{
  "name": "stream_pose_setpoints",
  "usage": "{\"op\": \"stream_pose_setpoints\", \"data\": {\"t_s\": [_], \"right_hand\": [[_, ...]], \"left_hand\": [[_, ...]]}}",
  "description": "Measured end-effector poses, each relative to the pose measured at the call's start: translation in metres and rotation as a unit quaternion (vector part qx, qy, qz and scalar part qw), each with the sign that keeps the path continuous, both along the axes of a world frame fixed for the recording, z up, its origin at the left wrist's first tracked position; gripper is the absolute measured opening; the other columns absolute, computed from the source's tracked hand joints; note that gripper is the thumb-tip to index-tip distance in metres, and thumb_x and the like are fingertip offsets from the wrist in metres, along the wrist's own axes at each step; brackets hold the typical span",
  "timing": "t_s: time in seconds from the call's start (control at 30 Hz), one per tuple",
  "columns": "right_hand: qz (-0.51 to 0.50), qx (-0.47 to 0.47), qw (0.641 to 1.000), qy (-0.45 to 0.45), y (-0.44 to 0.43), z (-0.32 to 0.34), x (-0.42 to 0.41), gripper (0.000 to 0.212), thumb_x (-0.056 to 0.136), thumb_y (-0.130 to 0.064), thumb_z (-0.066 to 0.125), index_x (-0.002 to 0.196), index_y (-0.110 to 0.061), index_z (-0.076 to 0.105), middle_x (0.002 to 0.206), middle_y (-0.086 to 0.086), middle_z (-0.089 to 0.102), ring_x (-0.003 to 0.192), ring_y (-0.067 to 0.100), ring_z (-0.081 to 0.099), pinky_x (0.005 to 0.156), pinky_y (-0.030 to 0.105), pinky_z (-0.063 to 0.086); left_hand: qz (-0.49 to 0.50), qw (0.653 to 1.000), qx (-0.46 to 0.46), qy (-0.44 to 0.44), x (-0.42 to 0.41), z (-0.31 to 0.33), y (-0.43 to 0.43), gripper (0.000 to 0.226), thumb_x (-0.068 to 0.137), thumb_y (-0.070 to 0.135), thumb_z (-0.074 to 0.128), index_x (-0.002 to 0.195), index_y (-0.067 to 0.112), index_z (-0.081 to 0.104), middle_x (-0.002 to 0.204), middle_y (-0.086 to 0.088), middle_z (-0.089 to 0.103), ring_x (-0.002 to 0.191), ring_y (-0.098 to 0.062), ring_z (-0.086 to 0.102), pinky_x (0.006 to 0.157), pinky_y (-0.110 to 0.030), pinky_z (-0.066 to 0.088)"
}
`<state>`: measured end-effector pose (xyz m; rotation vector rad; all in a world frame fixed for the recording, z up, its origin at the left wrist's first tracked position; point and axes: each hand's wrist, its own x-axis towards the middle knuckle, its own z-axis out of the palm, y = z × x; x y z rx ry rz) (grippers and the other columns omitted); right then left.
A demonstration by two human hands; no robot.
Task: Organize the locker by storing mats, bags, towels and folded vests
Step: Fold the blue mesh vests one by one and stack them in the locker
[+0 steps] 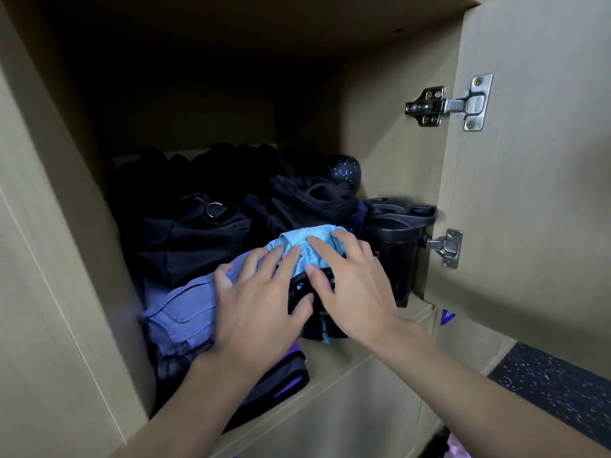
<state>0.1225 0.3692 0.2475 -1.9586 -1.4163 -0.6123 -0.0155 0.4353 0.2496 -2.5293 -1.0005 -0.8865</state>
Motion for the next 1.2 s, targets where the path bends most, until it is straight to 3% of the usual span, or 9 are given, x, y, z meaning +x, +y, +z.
{"op": "stream_pose_setpoints", "data": {"t_s": [0.13,0.5,0.7,0.9,1.07,1.2], "right_hand": [[0.000,-0.060,0.997,0.049,0.002,0.006,0.004,0.050,0.097,-0.049,0.046,0.145,-0.034,0.043,0.148,-0.004,0.036,0.128,0.021,0.041,0.086,0.038,0.051],[-0.009,-0.132,0.988,0.076,0.022,0.008,0.001,0.045,0.096,-0.042,0.049,0.140,-0.031,0.046,0.140,-0.002,0.040,0.124,0.025,0.041,0.084,0.042,0.048],[0.018,-0.155,0.981,0.113,0.036,0.012,0.009,0.044,0.100,-0.040,0.046,0.144,-0.031,0.044,0.146,0.000,0.036,0.132,0.025,0.034,0.097,0.043,0.042],[0.050,-0.093,0.985,0.140,0.024,-0.005,0.003,0.054,0.100,-0.036,0.049,0.150,-0.025,0.035,0.157,0.007,0.024,0.143,0.028,0.023,0.116,0.043,0.026],[0.034,-0.075,0.986,0.144,0.037,-0.009,0.001,0.054,0.099,-0.037,0.050,0.150,-0.026,0.035,0.155,0.005,0.026,0.141,0.026,0.025,0.114,0.045,0.027],[0.052,-0.058,0.982,0.173,0.031,-0.005,0.002,0.056,0.098,-0.036,0.053,0.150,-0.024,0.036,0.156,0.005,0.025,0.140,0.027,0.025,0.116,0.043,0.026]], "left_hand": [[-0.003,1.000,0.018,0.020,-0.006,-0.007,0.001,0.065,0.079,0.057,0.051,0.135,0.025,0.055,0.139,0.004,0.057,0.131,-0.019,0.050,0.097,-0.052,0.037],[-0.013,0.999,0.037,0.028,-0.014,-0.017,0.001,0.064,0.082,0.059,0.047,0.129,0.019,0.062,0.141,0.001,0.056,0.135,-0.019,0.047,0.105,-0.049,0.031],[-0.023,0.999,0.044,0.019,-0.013,-0.018,0.001,0.056,0.083,0.058,0.044,0.116,0.019,0.067,0.137,0.001,0.058,0.133,-0.020,0.049,0.105,-0.050,0.030],[-0.031,0.999,0.033,0.003,-0.015,-0.016,0.000,0.055,0.082,0.056,0.046,0.118,0.019,0.065,0.137,0.001,0.059,0.134,-0.020,0.049,0.106,-0.049,0.029],[-0.039,0.999,0.019,-0.008,-0.015,-0.015,0.000,0.052,0.081,0.052,0.052,0.119,0.018,0.060,0.135,0.003,0.060,0.135,-0.017,0.048,0.109,-0.046,0.029],[-0.053,0.999,0.013,-0.005,-0.017,-0.010,-0.001,0.056,0.081,0.052,0.044,0.123,0.018,0.059,0.136,0.001,0.060,0.135,-0.019,0.049,0.109,-0.045,0.024]]}}
